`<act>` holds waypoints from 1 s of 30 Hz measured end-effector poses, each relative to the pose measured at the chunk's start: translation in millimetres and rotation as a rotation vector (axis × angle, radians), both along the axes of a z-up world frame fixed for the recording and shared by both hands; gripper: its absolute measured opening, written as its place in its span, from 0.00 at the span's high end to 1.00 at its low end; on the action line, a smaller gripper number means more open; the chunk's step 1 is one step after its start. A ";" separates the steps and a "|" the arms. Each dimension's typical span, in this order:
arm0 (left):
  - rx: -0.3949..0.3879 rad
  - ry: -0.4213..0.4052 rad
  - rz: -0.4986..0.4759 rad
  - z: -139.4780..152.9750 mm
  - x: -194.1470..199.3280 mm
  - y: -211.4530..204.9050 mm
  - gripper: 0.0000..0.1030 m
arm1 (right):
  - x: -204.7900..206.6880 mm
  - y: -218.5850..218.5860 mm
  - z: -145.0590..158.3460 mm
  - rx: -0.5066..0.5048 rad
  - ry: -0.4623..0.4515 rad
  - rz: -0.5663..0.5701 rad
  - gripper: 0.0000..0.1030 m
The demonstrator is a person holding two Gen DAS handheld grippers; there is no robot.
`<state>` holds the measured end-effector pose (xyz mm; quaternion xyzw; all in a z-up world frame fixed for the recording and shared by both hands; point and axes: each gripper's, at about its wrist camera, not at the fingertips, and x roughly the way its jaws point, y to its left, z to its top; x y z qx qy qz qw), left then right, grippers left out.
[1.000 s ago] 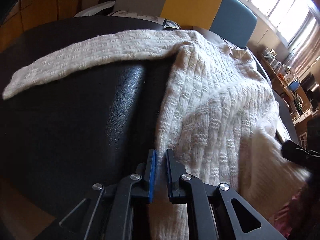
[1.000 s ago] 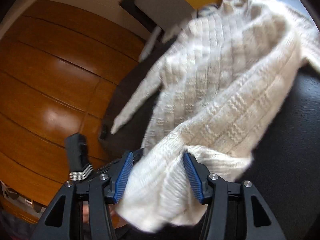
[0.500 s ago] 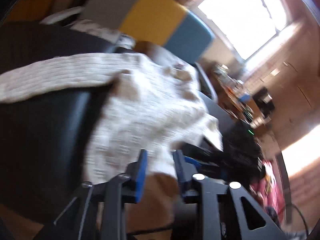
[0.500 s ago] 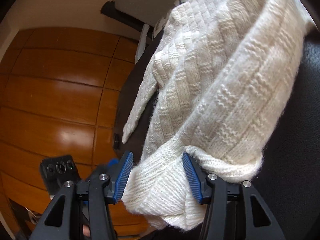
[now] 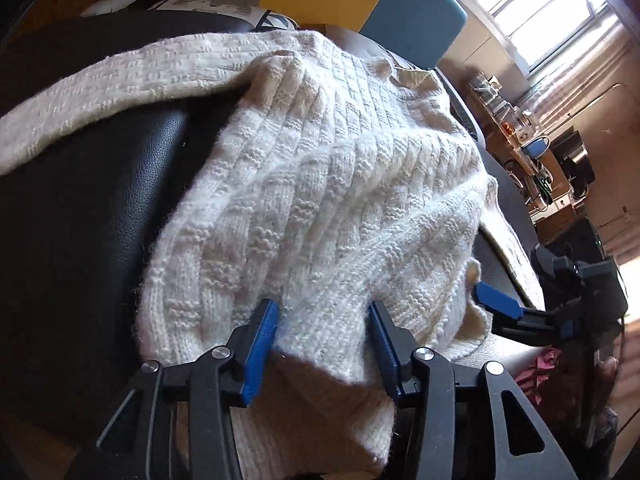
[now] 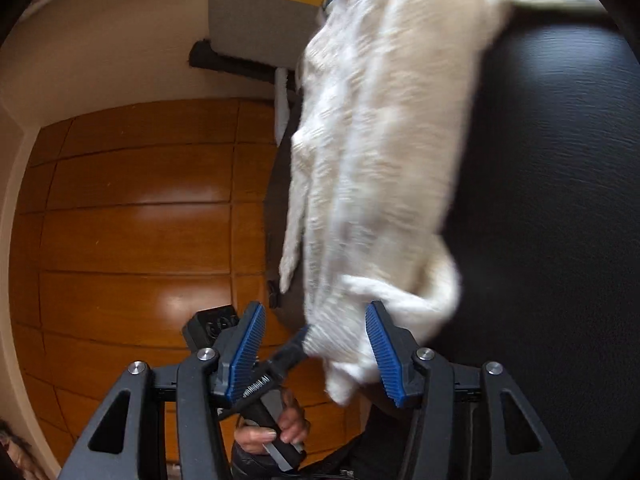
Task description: Fold clothes
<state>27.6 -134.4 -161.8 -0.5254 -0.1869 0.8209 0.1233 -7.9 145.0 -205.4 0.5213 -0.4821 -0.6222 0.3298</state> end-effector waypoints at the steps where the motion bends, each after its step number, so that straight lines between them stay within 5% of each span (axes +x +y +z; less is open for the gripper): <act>1: -0.002 0.002 0.002 0.4 0.4 0.2 0.52 | 5.6 7.2 -0.3 0.018 -0.009 -0.021 0.48; 4: 0.025 0.002 0.014 0.0 1.2 -4.0 0.52 | 16.8 25.3 -3.6 0.008 -0.060 -0.085 0.47; 11: 0.103 0.006 0.033 -3.4 -2.9 -12.9 0.52 | 1.0 8.6 -22.6 0.001 -0.190 -0.042 0.47; 14: 0.111 0.011 0.035 -3.6 -2.8 -12.9 0.52 | -12.3 -7.2 -29.2 -0.055 -0.207 -0.039 0.47; 19: 0.136 0.014 0.037 -5.1 -4.0 -14.7 0.52 | -15.3 -25.9 -34.9 0.125 -0.210 -0.014 0.47; 22: 0.147 0.016 0.038 -6.0 -4.8 -15.5 0.52 | -9.3 -33.4 -28.1 0.170 -0.136 -0.003 0.47; 26: 0.150 0.020 0.037 -6.6 -5.4 -14.2 0.51 | -3.6 -53.7 -43.6 0.048 -0.222 0.110 0.47; 30: 0.161 0.019 0.041 -7.8 -6.8 -14.7 0.51 | -4.7 -60.7 -41.4 0.049 -0.193 0.131 0.48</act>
